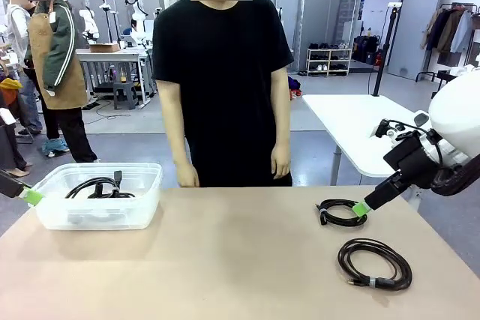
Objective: Organize and store the cables.
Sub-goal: Place the USB Extension Cable into the Organizing box.
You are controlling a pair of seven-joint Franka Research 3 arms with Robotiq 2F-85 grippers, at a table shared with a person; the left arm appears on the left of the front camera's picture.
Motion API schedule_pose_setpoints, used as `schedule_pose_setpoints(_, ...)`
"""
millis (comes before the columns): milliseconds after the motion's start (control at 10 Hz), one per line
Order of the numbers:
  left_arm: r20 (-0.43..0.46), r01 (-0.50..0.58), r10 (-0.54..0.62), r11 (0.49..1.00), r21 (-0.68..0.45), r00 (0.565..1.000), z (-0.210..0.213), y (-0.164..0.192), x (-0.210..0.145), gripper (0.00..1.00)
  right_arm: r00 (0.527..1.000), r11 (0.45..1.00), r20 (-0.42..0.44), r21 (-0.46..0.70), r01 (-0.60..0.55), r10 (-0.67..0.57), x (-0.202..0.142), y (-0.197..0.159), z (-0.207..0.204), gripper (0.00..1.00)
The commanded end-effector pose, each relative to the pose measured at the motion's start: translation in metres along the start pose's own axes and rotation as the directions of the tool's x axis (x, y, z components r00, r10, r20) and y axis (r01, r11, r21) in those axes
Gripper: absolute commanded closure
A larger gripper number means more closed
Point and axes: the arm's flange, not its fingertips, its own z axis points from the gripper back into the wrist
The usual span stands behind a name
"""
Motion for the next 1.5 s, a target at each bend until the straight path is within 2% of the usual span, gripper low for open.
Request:
schedule_pose_setpoints(0,-0.004,-0.003,0.003,1.000,0.002,1.000,0.000,0.001,0.001,0.00,1.000,1.000,0.013,-0.002,0.007,-0.007,0.001,-0.001,-0.001,0.00)
schedule_pose_setpoints(600,-0.004,-0.003,0.003,1.000,0.002,1.000,0.000,0.001,0.001,0.00,1.000,1.000,0.000,0.000,0.000,0.000,0.000,0.000,0.000,0.00)
schedule_pose_setpoints(700,-0.004,-0.003,0.003,1.000,0.002,1.000,0.000,0.001,0.001,0.00,0.992,0.995,-0.075,0.037,-0.097,0.100,0.007,0.001,-0.002,0.00)
schedule_pose_setpoints(800,-0.004,-0.003,0.003,1.000,0.002,1.000,0.000,0.001,0.001,0.00,0.964,0.982,-0.186,0.057,-0.182,0.190,0.008,0.002,-0.009,0.00)
schedule_pose_setpoints(900,-0.004,-0.003,0.003,1.000,0.002,1.000,0.000,0.001,0.001,0.00,0.920,0.963,-0.286,0.081,-0.256,0.268,0.007,0.003,-0.019,0.00)
schedule_pose_setpoints(1100,-0.004,-0.003,0.003,1.000,0.002,1.000,0.000,0.001,0.001,0.00,0.839,0.931,-0.407,0.113,-0.347,0.362,0.001,0.002,-0.043,0.00)
schedule_pose_setpoints(1300,-0.004,-0.003,0.003,1.000,0.002,1.000,0.000,0.001,0.001,0.00,0.775,0.914,-0.488,0.160,-0.373,0.402,-0.007,0.008,-0.056,0.00)
schedule_pose_setpoints(1400,-0.004,-0.003,0.003,1.000,0.002,1.000,0.000,0.001,0.001,0.00,0.786,0.915,-0.471,0.157,-0.372,0.400,-0.012,0.008,-0.063,0.00)
